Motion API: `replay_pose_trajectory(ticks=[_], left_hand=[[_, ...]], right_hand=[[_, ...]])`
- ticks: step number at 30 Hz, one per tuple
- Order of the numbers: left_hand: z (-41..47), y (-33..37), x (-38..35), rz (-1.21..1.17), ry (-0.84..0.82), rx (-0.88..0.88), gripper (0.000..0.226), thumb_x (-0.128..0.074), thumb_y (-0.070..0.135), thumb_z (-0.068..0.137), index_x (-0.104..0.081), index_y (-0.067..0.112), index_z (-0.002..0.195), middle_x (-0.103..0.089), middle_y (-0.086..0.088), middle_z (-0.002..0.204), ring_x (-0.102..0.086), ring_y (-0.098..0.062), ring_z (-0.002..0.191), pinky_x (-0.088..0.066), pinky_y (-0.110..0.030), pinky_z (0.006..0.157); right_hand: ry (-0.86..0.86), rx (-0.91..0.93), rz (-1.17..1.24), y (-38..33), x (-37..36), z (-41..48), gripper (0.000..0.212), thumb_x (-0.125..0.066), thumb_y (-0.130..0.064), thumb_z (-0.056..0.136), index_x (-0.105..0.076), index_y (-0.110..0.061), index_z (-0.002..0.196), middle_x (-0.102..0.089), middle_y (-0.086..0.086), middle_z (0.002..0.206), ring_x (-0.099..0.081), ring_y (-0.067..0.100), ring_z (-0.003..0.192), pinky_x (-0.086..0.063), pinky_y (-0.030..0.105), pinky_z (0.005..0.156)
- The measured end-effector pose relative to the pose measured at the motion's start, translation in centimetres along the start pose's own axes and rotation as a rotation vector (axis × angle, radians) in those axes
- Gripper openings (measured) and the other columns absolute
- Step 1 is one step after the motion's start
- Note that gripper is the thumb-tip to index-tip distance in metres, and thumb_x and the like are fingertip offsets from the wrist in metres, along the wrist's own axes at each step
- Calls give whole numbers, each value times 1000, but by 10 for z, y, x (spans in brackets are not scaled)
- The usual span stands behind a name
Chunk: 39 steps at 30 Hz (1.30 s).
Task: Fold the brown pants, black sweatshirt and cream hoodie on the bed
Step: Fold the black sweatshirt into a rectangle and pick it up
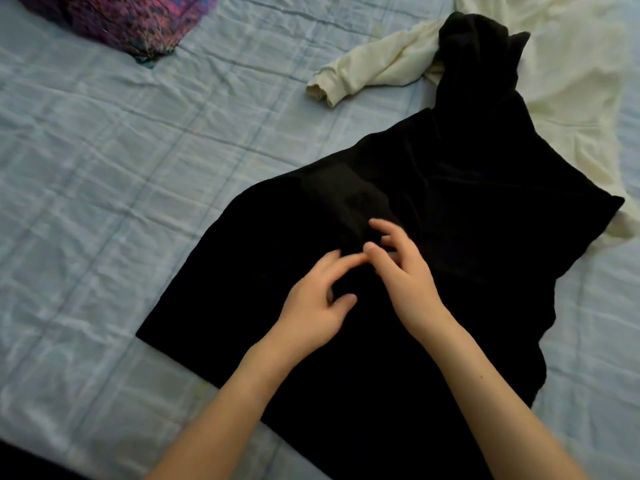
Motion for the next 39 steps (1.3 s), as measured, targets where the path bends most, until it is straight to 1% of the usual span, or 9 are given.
replay_pose_trajectory(ticks=[3,5,8,14,18,23,28,33,39], left_hand=[[-4,9,-30,264,-115,-120,72,-61,9,88,-35,54,137,-33,20,152,-39,-6,132,-38,-24,107],[-6,14,-43,368,-179,-224,61,-59,7,87,-47,38,138,-38,15,150,-48,-15,125,-43,-33,105],[-6,9,-45,200,-231,-201,51,-61,9,87,-57,41,127,-45,17,143,-55,-6,116,-46,-22,96],[23,-8,26,6,310,-39,35,-67,7,86,-63,36,104,-56,11,112,-60,-6,99,-51,-24,89],[60,-26,28,-35,240,138,54,-69,25,88,-46,48,131,-38,3,126,-54,-7,105,-46,-17,87],[78,-20,37,326,399,69,60,-66,30,87,-39,46,137,-28,2,117,-38,-16,104,-33,-21,91],[100,-3,56,635,465,-96,51,-66,31,89,-51,28,137,-39,-15,124,-39,-27,111,-39,-35,99],[132,-8,73,904,368,-232,48,-70,33,87,-60,22,132,-48,-18,117,-46,-34,107,-41,-43,91],[163,-13,139,505,578,-157,17,-73,29,80,-78,21,95,-40,1,95,-48,-27,96,-39,-28,88]], right_hand=[[27,-53,-56,2,2,-1,68,-64,-66,75,-43,-51,138,-45,-21,118,-48,-7,108,-37,12,84],[70,-59,-154,8,8,4,54,-69,-49,84,-52,-42,136,-54,-13,118,-53,-1,106,-44,19,90],[170,-144,9,25,22,10,33,-58,-25,98,-62,-23,131,-66,-8,120,-57,2,109,-45,28,103],[307,-234,165,49,42,-2,40,-53,-32,101,-55,-21,140,-62,-19,119,-55,4,121,-44,30,107],[433,-119,196,44,53,-16,36,-53,-24,102,-53,-41,133,-63,-15,120,-64,1,109,-54,25,96],[432,121,19,13,61,-18,84,-50,-4,97,-17,-62,147,-54,-5,131,-67,19,93,-59,33,85],[429,89,-219,5,62,-14,45,-54,-18,97,-52,-37,138,-55,-1,127,-55,-10,84,-46,5,79],[552,7,-122,9,68,-18,35,-65,-29,93,-57,-32,127,-65,-7,106,-61,7,87,-51,25,79],[653,202,-9,-31,68,-8,34,-66,-6,91,-61,-28,116,-62,-23,93,-60,-3,71,-47,8,61]])
Point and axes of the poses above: each hand's wrist, its own z-axis towards the middle knuckle, its own x-axis out of the back of the hand, y = z × x, the point moved 7 cm from there along z, towards the middle knuckle
